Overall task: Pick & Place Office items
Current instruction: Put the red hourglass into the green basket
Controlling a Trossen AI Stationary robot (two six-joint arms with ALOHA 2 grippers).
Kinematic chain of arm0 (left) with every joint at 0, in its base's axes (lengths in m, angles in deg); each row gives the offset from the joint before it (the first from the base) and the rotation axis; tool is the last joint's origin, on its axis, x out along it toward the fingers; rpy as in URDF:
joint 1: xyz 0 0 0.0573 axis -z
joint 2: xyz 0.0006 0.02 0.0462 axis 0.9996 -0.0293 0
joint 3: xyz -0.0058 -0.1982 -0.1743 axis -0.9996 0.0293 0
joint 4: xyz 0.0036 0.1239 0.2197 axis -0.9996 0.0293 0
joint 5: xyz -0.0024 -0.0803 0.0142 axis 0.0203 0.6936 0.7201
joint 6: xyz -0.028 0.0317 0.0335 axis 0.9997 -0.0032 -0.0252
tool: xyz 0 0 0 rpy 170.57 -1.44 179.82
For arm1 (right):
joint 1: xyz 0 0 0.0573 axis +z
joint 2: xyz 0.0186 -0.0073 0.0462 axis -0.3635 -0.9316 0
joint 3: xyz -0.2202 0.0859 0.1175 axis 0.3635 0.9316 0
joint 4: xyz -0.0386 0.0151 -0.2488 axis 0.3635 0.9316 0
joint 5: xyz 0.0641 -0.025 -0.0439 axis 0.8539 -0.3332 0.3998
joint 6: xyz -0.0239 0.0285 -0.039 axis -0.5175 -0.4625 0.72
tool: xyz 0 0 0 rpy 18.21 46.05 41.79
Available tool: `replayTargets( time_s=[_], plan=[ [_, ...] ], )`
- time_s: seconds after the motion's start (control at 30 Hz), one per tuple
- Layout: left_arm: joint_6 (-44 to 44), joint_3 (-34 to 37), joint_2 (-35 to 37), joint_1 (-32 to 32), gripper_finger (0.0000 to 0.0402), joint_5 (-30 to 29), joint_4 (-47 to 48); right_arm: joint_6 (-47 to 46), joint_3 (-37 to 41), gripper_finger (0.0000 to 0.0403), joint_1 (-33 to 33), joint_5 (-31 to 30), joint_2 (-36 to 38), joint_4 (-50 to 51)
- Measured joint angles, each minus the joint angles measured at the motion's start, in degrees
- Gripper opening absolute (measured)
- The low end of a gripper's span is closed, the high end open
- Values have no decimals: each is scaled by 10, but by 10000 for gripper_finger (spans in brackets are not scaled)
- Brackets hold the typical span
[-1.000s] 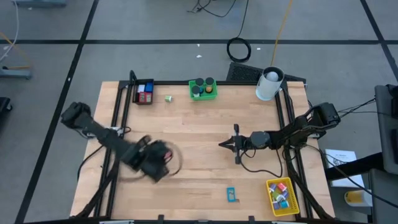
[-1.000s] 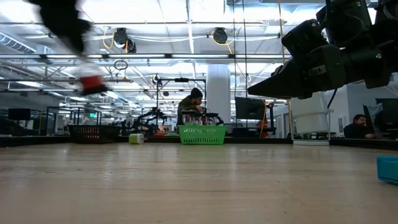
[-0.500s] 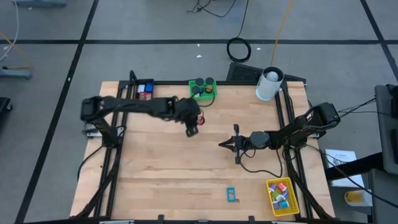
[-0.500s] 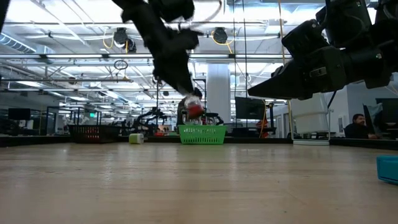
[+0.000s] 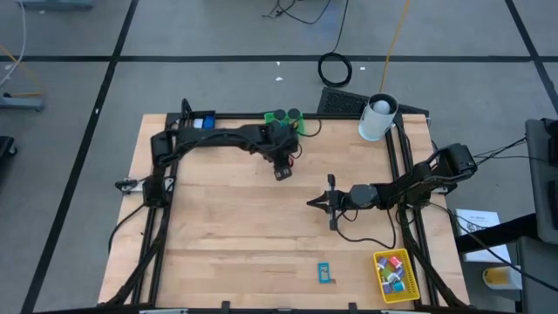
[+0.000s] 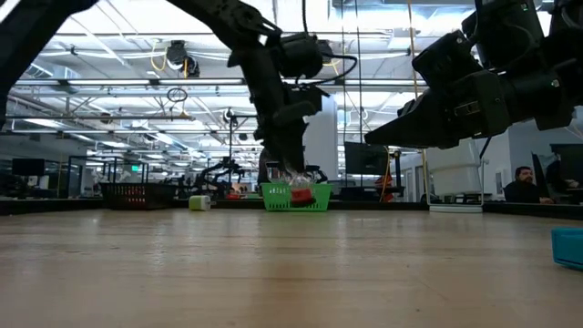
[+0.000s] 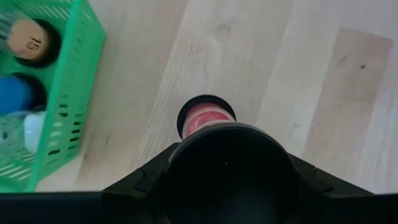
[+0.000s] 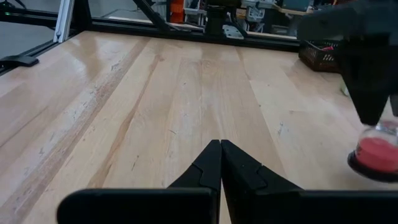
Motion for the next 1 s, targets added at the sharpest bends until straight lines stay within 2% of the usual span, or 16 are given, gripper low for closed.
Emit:
replayTargets(
  time_s=[0.23, 0.47, 0.8, 1.0],
  plan=[
    [-3, -29, -22, -6, 205, 0, 9, 0, 0, 0, 0, 0, 0, 1],
    [0, -29, -22, -5, 269, -1, 9, 0, 0, 0, 0, 0, 0, 1],
    [-16, -28, -8, -9, 236, -1, 5, 0, 0, 0, 0, 0, 0, 1],
    [-28, -28, 44, -8, 252, -5, 26, 0, 0, 0, 0, 0, 0, 4]
  ],
)
